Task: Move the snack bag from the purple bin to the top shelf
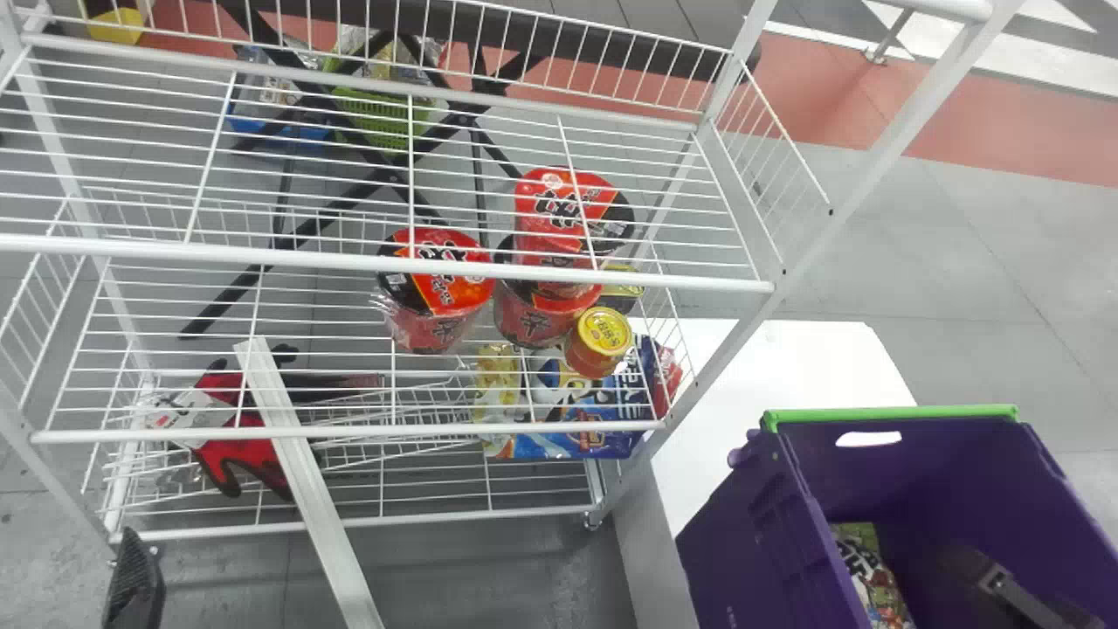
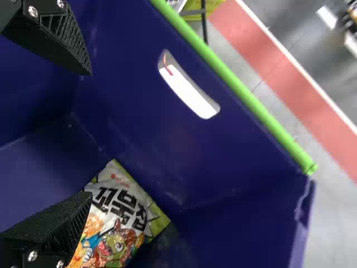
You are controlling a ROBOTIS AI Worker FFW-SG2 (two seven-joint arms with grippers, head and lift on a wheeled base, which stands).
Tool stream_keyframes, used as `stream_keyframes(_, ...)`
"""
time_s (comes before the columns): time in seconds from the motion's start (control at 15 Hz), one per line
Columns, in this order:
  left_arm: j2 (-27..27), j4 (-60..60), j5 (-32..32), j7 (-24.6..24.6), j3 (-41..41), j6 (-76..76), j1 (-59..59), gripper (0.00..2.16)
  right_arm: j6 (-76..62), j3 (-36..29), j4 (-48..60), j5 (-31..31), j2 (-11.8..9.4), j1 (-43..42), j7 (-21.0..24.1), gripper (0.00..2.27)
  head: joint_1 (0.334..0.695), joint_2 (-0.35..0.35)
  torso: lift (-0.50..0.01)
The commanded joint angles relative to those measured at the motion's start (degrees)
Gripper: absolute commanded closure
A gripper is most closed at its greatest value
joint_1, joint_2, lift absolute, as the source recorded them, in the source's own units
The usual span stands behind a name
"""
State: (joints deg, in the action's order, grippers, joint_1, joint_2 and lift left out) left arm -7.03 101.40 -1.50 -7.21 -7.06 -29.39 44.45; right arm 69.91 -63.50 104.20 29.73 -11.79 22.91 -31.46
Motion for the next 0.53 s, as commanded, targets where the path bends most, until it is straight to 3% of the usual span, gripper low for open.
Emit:
stream_keyframes(0.0,0.0,-0.1,0.1,-0.3,-0.2,-0.4,-0.1,0.08,8.6,1.3,-4.4,-2.0,-5.6,-2.7,0.0,0.03,0.695,-0.35,-0.452)
stream_keyframes(0.2,0.2,-0.4,0.1,-0.7,-0.4,-2.5,0.2,0.08,10.2,6.0,-9.1,-7.2,-10.4,-4.6,-0.2,0.03,0.695,-0.35,-0.452)
stream_keyframes(0.4,0.4,-0.8,0.4,-1.4,-0.7,-3.3,0.3,0.08,9.7,10.9,-20.3,-11.7,-17.2,-8.8,-1.7,0.01,0.695,-0.35,-0.452)
stream_keyframes(0.47,0.6,-0.8,0.4,-1.4,-0.8,-3.7,0.2,0.08,8.1,12.7,-22.5,-13.1,-18.2,-9.6,-1.7,0.0,0.695,-0.35,-0.452)
